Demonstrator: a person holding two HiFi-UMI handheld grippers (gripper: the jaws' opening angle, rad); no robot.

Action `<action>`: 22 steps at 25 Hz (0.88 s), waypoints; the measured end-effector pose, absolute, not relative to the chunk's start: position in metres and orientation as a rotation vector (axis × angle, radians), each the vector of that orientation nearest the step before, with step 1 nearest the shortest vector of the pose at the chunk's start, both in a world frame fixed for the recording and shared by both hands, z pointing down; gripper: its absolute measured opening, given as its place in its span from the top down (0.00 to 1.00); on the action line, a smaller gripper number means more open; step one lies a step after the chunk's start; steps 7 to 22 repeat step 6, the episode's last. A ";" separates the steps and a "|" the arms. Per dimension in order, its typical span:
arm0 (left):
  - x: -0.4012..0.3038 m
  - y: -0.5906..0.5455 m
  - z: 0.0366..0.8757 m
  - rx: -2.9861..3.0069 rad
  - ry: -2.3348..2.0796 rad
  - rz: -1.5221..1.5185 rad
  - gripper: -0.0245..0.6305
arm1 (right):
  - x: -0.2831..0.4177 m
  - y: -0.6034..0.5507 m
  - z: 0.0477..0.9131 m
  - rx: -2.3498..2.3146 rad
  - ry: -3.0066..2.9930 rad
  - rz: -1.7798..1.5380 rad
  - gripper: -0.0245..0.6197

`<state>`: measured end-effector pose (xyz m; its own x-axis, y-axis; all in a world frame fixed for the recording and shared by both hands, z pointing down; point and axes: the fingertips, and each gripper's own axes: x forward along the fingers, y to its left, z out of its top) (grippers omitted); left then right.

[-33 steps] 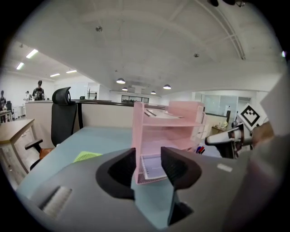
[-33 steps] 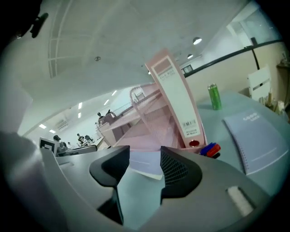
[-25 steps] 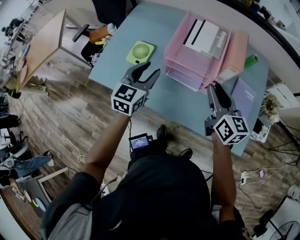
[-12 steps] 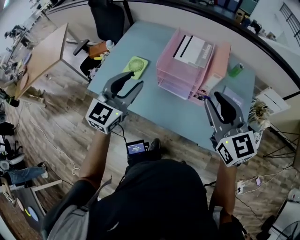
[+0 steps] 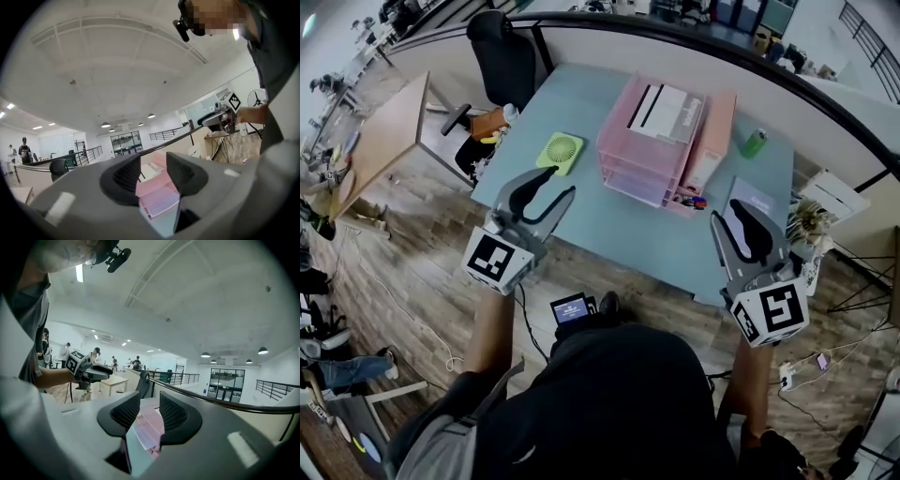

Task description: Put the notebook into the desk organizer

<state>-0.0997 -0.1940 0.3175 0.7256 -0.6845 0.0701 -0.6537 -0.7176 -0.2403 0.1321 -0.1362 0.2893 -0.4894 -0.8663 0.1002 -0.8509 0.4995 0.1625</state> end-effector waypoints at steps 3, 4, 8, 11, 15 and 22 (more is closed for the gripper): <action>-0.094 -0.190 0.318 -2.759 1.065 -0.209 0.62 | 0.138 -0.132 0.291 1.495 -2.558 -0.129 0.76; -0.092 -0.188 0.318 -2.762 1.062 -0.208 0.62 | 0.140 -0.131 0.291 1.497 -2.556 -0.126 0.76; -0.088 -0.185 0.317 -2.767 1.058 -0.209 0.62 | 0.144 -0.128 0.292 1.501 -2.551 -0.120 0.76; -0.088 -0.185 0.317 -2.767 1.058 -0.209 0.62 | 0.144 -0.128 0.292 1.501 -2.551 -0.120 0.76; -0.088 -0.185 0.317 -2.767 1.058 -0.209 0.62 | 0.144 -0.128 0.292 1.501 -2.551 -0.120 0.76; -0.088 -0.185 0.317 -2.767 1.058 -0.209 0.62 | 0.144 -0.128 0.292 1.501 -2.551 -0.120 0.76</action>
